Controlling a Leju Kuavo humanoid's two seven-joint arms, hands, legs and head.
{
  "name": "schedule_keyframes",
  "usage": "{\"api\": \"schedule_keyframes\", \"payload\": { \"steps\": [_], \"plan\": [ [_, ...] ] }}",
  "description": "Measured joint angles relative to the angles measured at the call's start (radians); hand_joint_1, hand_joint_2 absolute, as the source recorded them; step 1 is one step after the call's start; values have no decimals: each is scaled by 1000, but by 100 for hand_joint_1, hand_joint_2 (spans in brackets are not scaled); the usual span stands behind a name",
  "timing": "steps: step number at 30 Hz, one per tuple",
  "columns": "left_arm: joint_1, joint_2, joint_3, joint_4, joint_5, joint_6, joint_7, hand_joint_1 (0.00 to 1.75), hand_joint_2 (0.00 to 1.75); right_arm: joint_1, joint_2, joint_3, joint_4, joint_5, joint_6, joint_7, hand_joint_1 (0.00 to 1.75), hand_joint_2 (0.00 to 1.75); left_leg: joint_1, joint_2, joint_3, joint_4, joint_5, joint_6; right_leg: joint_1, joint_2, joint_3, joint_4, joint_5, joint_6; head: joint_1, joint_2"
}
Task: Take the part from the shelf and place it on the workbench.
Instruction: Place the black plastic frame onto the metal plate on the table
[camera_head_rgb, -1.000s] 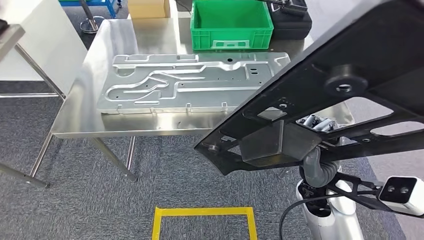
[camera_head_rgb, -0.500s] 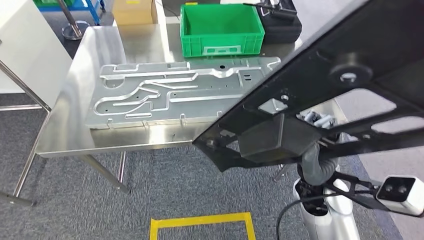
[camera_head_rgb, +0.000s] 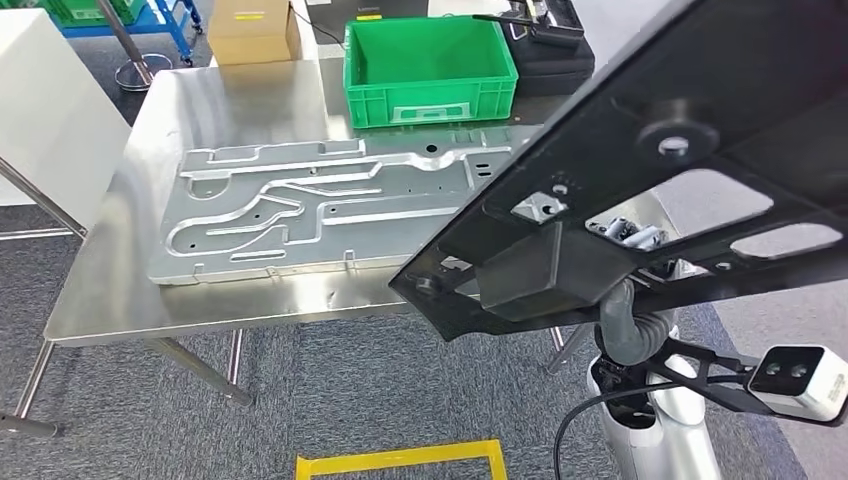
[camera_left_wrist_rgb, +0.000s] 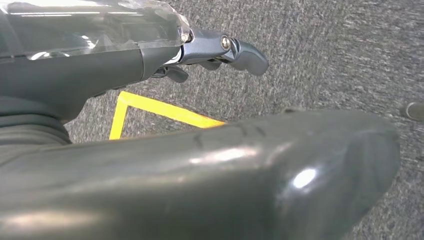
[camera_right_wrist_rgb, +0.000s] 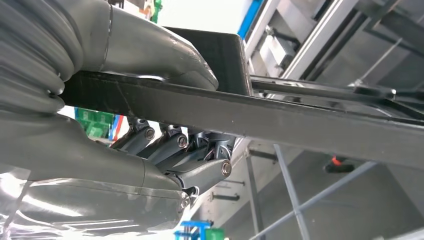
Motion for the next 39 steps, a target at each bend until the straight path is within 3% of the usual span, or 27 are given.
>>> {"api": "schedule_keyframes", "payload": {
  "steps": [2, 4, 5, 6, 7, 9, 10, 11, 14, 16, 19, 20, 21, 22, 24, 26, 29, 31, 35, 36, 37, 39],
  "plan": [
    [-2, 1, 0, 0, -1, -2, 0, 0, 0, -5, 0, 2, -1, -1, -8, 2, 166, 175, 2, 1, -47, 98, -43, -5, -2, 0, 17, -8, -7, -11, -2, 0],
    [0, 0, 0, 0, -1, -2, 0, 0, 0, -2, 0, 2, 0, 3, -18, 2, 166, 175, 2, 1, -135, 238, -89, -8, 0, 0, 29, -8, -18, -17, -2, 0],
    [2, 0, 0, 0, -1, -2, 0, 0, 0, 0, 0, 2, 0, 10, -24, 2, 166, 175, 2, 1, -169, 280, -90, -9, 1, 1, 36, -7, -24, -18, -2, 0],
    [3, -1, 0, 0, -1, 0, -1, 0, 0, 0, -1, 2, 2, 21, -32, 1, 166, 175, 2, 1, -186, 283, -69, -9, 2, 3, 44, -7, -30, -18, -2, 0],
    [4, -1, 0, 0, -1, 2, -3, 0, 0, -3, -1, 2, 5, 33, -41, 1, 166, 175, 2, 1, -182, 243, -25, -7, 3, 5, 54, -6, -38, -16, -2, 0],
    [4, -1, 0, 0, 0, 7, -6, 0, 0, -21, -3, 0, 20, 60, -62, 2, 166, 175, 0, 0, -139, 103, 74, 1, 5, 8, 71, -4, -54, -11, -2, 0],
    [3, 0, 0, 0, 0, 8, -7, 0, 0, -38, -5, -4, 34, 72, -73, 3, 166, 175, -3, 0, -119, 46, 102, 7, 6, 10, 74, -1, -60, -7, -2, 0],
    [2, 0, 0, 0, 1, 9, -8, 0, 0, -58, -9, -10, 51, 87, -87, 8, 166, 175, -6, 0, -109, 15, 114, 12, 6, 11, 74, 0, -63, -3, -3, 0],
    [1, 0, 0, 0, 1, 6, -10, 0, 0, -132, -30, -40, 118, 155, -146, 26, 166, 175, -7, 0, -107, 0, 111, 26, 4, 12, 70, 1, -68, 12, -3, 0],
    [0, 0, 0, 0, 0, 0, -13, 0, 0, -191, -52, -58, 175, 224, -206, 34, 166, 175, -1, 1, -101, -10, 113, 36, 3, 8, 55, 37, -91, 22, -1, 0],
    [-1, -2, 0, 0, -1, -12, -19, 0, 0, -302, -96, -80, 309, 347, -322, 39, 166, 175, 1, 1, -97, -13, 112, 44, -3, 3, -47, 222, -167, 34, 2, 0],
    [-1, -3, 0, 0, -2, -16, -21, 0, 0, -345, -113, -84, 369, 396, -365, 45, 166, 175, 1, 1, -97, -12, 111, 44, -5, 2, -82, 274, -177, 37, 2, 0],
    [-1, -3, -1, 1, -4, -19, -22, 0, 0, -396, -129, -87, 436, 454, -412, 55, 166, 175, 1, 1, -97, -10, 109, 44, -7, 1, -100, 290, -164, 39, 2, 0],
    [-2, -4, -3, 1, -6, -23, -23, 0, 0, -452, -144, -88, 508, 515, -458, 67, 166, 175, 1, 1, -96, -8, 108, 42, -9, 0, -98, 264, -131, 39, 2, 0],
    [-5, -4, -7, 1, -10, -29, -25, 0, 0, -568, -167, -80, 651, 632, -537, 96, 166, 175, 1, -1, -96, -2, 103, 38, -10, -2, -50, 132, -46, 36, 2, 0],
    [-8, -4, -10, 2, -13, -34, -31, 0, 0, -671, -178, -52, 784, 740, -591, 129, 166, 175, -2, -3, -99, 3, 100, 30, -6, -2, -12, 32, -7, 31, 2, 0],
    [-9, -5, -14, 2, -16, -45, -40, 0, 0, -781, -179, 32, 971, 915, -632, 191, 166, 175, -4, -2, -101, -1, 99, 13, -2, 0, -6, 11, -6, 18, 1, 0],
    [-10, -6, -15, 4, -15, -51, -47, 0, 0, -828, -168, 97, 1072, 1016, -634, 225, 166, 175, -3, -1, -111, 27, 79, 3, -5, -1, -1, 4, -3, 5, 0, 0],
    [-10, -10, -15, 9, -9, -58, -53, 0, 0, -884, -113, 264, 1246, 1219, -592, 296, 166, 175, -2, -1, -226, 257, -17, -7, 0, 1, 5, 2, -5, -12, 0, 0],
    [-10, -11, -15, 11, -9, -58, -53, 0, 0, -885, -97, 307, 1279, 1261, -583, 313, 166, 175, -2, -1, -244, 283, -15, -6, 3, 2, 7, 2, -7, -14, 0, 0],
    [-10, -12, -15, 12, -8, -58, -53, 0, 0, -884, -80, 347, 1306, 1293, -577, 328, 166, 175, -3, -1, -243, 268, 7, -2, 7, 3, 9, 3, -10, -16, 0, 0],
    [-9, -14, -15, 14, -9, -59, -51, 0, 0, -883, -45, 416, 1345, 1341, -573, 355, 166, 175, -8, -1, -195, 142, 84, 12, 13, 4, 15, 5, -16, -17, 0, 0]
  ]
}}
